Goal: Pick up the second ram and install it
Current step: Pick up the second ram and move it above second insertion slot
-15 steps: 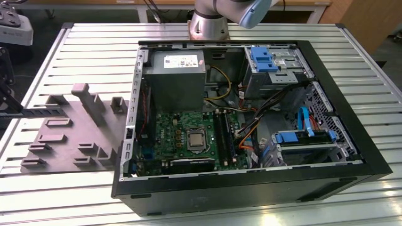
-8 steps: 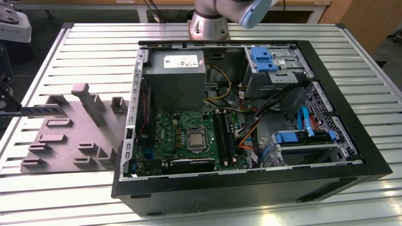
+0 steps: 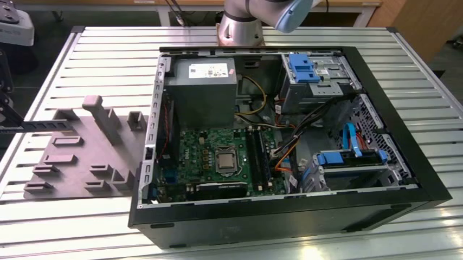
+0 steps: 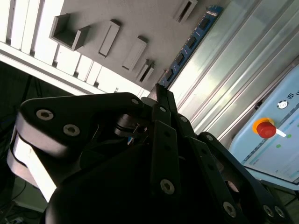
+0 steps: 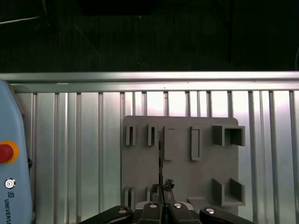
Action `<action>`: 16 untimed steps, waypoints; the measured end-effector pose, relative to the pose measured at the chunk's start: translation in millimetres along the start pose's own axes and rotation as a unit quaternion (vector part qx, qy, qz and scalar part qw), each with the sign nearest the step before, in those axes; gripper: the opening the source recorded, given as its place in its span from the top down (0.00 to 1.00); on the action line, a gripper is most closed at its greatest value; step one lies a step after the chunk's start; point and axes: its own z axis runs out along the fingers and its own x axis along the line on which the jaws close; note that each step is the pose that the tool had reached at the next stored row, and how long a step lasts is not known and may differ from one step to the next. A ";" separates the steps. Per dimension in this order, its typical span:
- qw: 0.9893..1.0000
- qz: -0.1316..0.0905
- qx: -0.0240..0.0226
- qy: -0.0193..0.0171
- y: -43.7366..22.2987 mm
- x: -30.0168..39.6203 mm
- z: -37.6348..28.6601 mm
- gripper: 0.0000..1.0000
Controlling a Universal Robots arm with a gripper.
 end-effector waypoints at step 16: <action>1.000 0.000 0.000 0.000 0.3 -1.0 -8.3 0.89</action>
